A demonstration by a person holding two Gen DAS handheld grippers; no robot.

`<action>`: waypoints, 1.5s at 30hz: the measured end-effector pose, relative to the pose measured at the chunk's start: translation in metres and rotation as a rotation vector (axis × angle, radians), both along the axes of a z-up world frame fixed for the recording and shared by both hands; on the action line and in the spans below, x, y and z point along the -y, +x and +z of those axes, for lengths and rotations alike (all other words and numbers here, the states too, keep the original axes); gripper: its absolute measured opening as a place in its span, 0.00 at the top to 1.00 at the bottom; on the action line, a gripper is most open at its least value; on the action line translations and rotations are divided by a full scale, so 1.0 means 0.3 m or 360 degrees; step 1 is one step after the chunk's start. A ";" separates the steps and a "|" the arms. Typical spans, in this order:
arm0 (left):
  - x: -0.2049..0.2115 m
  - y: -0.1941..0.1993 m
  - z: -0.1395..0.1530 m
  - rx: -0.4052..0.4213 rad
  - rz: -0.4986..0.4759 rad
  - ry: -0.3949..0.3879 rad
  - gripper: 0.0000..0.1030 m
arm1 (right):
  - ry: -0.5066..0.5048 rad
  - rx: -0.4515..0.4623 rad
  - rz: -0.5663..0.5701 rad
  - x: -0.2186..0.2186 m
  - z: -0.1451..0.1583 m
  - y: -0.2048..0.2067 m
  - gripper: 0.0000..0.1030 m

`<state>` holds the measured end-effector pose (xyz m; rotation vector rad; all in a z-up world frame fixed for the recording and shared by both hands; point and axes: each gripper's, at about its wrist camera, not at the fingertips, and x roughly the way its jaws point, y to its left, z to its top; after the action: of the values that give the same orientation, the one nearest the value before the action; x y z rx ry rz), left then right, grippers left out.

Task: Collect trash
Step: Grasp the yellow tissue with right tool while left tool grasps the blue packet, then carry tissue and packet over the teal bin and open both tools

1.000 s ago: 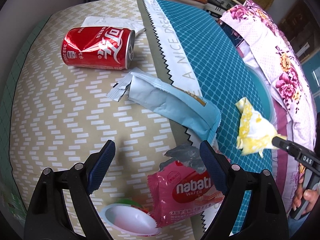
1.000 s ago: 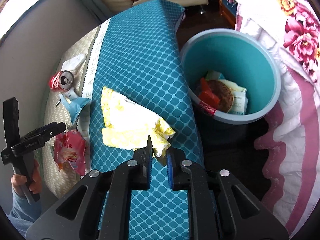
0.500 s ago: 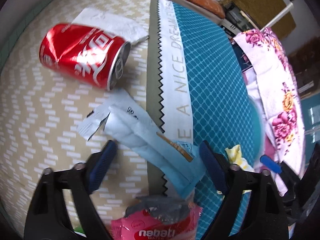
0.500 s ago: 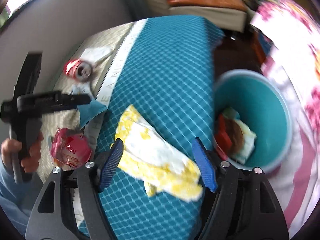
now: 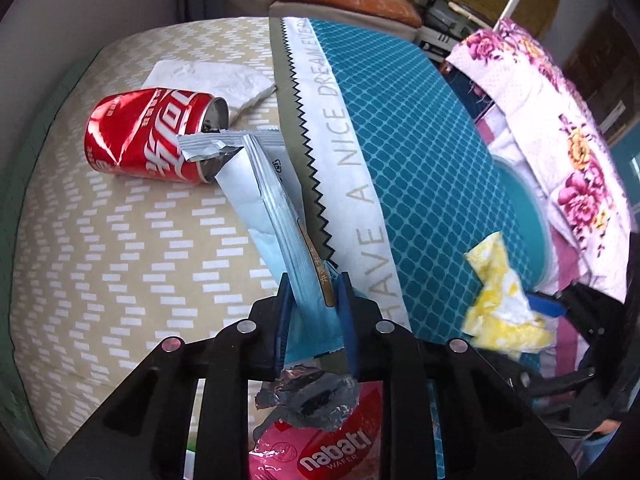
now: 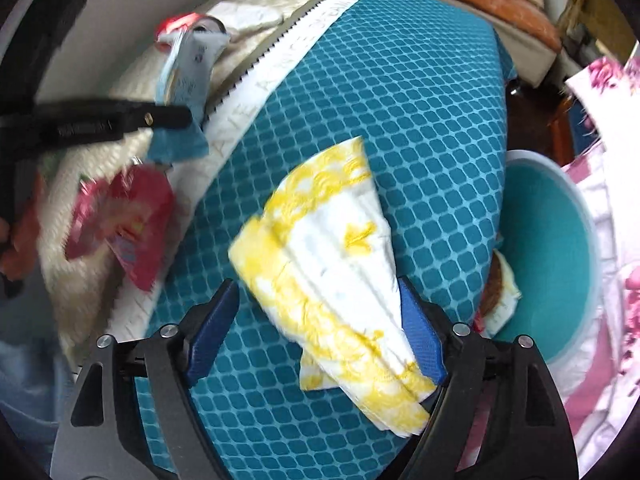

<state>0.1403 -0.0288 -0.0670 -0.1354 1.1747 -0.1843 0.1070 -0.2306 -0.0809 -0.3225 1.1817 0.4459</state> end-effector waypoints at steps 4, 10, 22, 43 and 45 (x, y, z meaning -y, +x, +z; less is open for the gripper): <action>-0.035 -0.026 0.009 0.0005 -0.0017 -0.0093 0.79 | 0.0093 -0.0047 -0.0129 0.022 0.016 0.006 0.94; -0.033 -0.068 0.064 0.0072 -0.0095 -0.0133 0.80 | 0.0281 -0.0013 -0.0329 0.061 0.078 0.003 0.94; 0.174 -0.051 0.207 0.0226 -0.0294 -0.0120 0.79 | 0.0446 0.0069 -0.0656 0.254 0.151 0.019 0.94; 0.839 0.088 0.134 0.0134 -0.0788 -0.0090 0.79 | 0.0513 0.0175 -0.1130 0.771 0.199 0.006 0.94; 0.874 0.098 0.112 0.0115 -0.0807 -0.0076 0.79 | 0.0519 0.0157 -0.1154 0.804 0.190 0.008 0.94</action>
<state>0.1696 -0.2911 -0.0336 0.1300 1.1151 -0.6583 0.1094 -0.4717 -0.0239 0.3617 1.0264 -0.0199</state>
